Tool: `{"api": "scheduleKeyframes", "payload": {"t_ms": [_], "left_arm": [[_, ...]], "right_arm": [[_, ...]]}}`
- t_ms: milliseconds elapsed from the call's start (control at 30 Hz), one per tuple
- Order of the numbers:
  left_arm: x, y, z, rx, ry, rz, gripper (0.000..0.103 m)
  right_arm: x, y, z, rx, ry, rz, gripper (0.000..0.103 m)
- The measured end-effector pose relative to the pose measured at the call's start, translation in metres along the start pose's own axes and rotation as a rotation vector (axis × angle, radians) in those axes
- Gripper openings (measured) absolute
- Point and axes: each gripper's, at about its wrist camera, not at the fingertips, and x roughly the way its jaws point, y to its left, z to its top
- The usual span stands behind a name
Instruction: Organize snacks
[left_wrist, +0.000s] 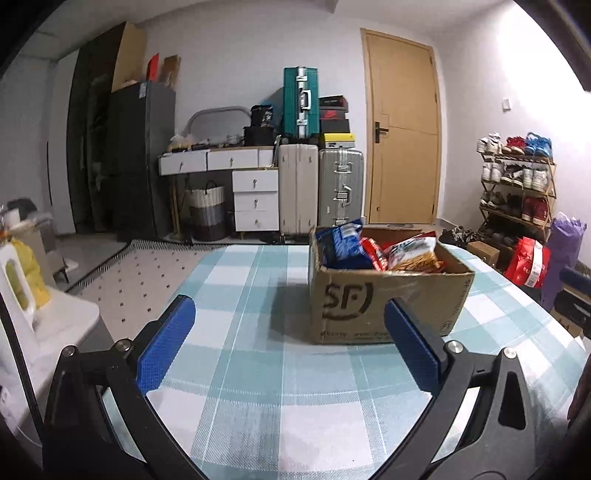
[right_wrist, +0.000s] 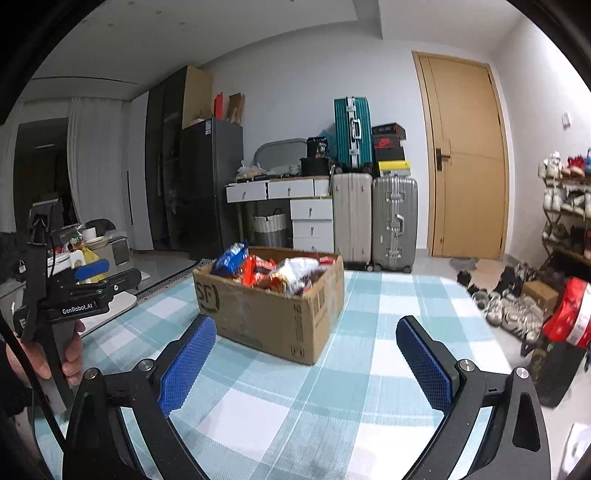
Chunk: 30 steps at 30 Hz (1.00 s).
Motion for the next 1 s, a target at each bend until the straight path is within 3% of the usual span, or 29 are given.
{"api": "scheduleKeyframes", "payload": {"t_ms": [300,400,1000], "left_arm": [[0.004,-0.001,-0.02,0.012,-0.066,0.02,0.102],[0.019,-0.002,-0.018,0.011,-0.009,-0.005,0.102],[0.023,-0.005,-0.021,0.021,-0.024,-0.024,0.102]], "right_arm": [[0.013,0.003,-0.014,-0.029,-0.015,-0.053,0.1],[0.017,0.006,-0.015,-0.042,-0.005,-0.044,0.1],[0.018,0.008,-0.018,-0.047,0.004,-0.043,0.102]]}}
